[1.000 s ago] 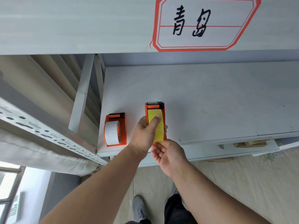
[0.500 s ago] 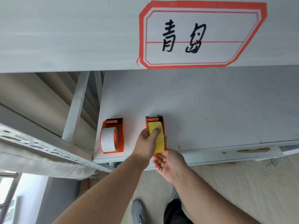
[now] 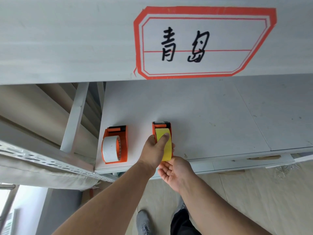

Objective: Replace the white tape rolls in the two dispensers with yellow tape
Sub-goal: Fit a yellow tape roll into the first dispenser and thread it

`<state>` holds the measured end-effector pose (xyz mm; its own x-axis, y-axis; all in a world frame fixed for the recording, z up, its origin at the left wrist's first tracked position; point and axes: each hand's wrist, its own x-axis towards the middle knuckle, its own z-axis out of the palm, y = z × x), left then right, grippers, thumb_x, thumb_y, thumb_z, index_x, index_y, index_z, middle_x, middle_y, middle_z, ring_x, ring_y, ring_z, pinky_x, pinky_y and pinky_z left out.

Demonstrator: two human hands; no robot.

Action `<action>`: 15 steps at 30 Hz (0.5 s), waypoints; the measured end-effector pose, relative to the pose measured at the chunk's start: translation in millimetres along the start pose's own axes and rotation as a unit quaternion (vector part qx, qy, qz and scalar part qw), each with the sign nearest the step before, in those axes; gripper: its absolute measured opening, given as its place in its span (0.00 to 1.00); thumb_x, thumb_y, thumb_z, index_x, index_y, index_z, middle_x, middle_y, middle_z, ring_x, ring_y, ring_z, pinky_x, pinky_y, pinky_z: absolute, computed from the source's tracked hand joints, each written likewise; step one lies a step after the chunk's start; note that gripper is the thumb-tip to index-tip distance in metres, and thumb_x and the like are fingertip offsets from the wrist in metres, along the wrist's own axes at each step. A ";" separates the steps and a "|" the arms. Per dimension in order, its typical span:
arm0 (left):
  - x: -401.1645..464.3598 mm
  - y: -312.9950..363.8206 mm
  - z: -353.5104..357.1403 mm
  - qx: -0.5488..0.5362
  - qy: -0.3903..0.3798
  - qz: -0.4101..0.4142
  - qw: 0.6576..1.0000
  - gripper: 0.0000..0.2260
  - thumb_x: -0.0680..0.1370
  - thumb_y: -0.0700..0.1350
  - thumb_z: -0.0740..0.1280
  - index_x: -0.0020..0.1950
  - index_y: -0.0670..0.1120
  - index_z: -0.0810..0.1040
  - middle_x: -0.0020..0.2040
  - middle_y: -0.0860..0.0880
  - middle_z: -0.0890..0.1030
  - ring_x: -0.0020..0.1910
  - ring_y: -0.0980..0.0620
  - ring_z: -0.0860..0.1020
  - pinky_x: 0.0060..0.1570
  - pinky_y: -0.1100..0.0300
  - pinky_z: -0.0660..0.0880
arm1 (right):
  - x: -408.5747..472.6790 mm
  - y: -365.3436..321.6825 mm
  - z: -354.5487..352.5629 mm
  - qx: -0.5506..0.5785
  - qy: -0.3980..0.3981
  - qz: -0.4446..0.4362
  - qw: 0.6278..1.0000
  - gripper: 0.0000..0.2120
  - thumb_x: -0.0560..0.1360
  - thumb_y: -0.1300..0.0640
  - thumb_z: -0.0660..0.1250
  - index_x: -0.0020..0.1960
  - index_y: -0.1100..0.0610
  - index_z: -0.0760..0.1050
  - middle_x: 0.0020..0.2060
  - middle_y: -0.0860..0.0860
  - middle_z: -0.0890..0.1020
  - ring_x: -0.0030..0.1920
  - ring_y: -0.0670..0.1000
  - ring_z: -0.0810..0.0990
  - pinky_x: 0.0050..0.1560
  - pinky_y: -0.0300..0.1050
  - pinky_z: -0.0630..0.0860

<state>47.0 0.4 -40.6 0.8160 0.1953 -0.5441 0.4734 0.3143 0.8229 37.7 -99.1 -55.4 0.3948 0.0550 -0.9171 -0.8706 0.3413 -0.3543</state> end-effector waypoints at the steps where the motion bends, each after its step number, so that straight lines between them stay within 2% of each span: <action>1: -0.2 -1.3 -1.1 0.000 -0.001 0.000 1.000 0.16 0.83 0.51 0.68 0.60 0.38 0.79 0.44 0.41 0.89 0.41 0.45 0.87 0.50 0.47 0.85 | 0.8 0.8 0.0 -0.002 0.002 0.002 1.000 0.09 0.83 0.61 0.63 0.54 0.61 0.82 0.43 0.56 0.87 0.44 0.52 0.85 0.50 0.49 0.81; 7: 2.1 -5.0 -8.9 -0.001 -0.002 -0.005 1.000 0.16 0.83 0.52 0.68 0.61 0.40 0.80 0.47 0.40 0.89 0.43 0.45 0.88 0.46 0.52 0.86 | 7.6 4.4 -0.1 -0.008 0.001 -0.002 1.000 0.11 0.82 0.62 0.61 0.57 0.61 0.82 0.48 0.57 0.88 0.47 0.52 0.86 0.47 0.48 0.82; 11: 1.6 -10.5 -12.3 0.022 0.022 0.013 0.999 0.19 0.79 0.58 0.72 0.57 0.43 0.82 0.49 0.42 0.89 0.48 0.42 0.89 0.53 0.47 0.86 | 8.2 5.8 -3.2 -0.013 0.001 -0.009 1.000 0.12 0.82 0.61 0.61 0.58 0.61 0.82 0.53 0.58 0.88 0.49 0.53 0.87 0.49 0.49 0.81; 15: -3.4 -12.8 -12.4 0.050 0.059 0.038 0.996 0.19 0.79 0.60 0.72 0.54 0.45 0.82 0.48 0.46 0.89 0.46 0.48 0.87 0.47 0.54 0.83 | 3.5 5.5 -2.6 -0.014 0.000 -0.012 1.000 0.11 0.81 0.61 0.64 0.57 0.61 0.83 0.49 0.57 0.88 0.48 0.53 0.86 0.57 0.52 0.80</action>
<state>34.1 7.2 -51.3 0.8090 0.3246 -0.4901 0.4474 0.2008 0.8715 33.6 -99.5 -61.1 0.4162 0.0463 -0.9081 -0.8683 0.3166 -0.3818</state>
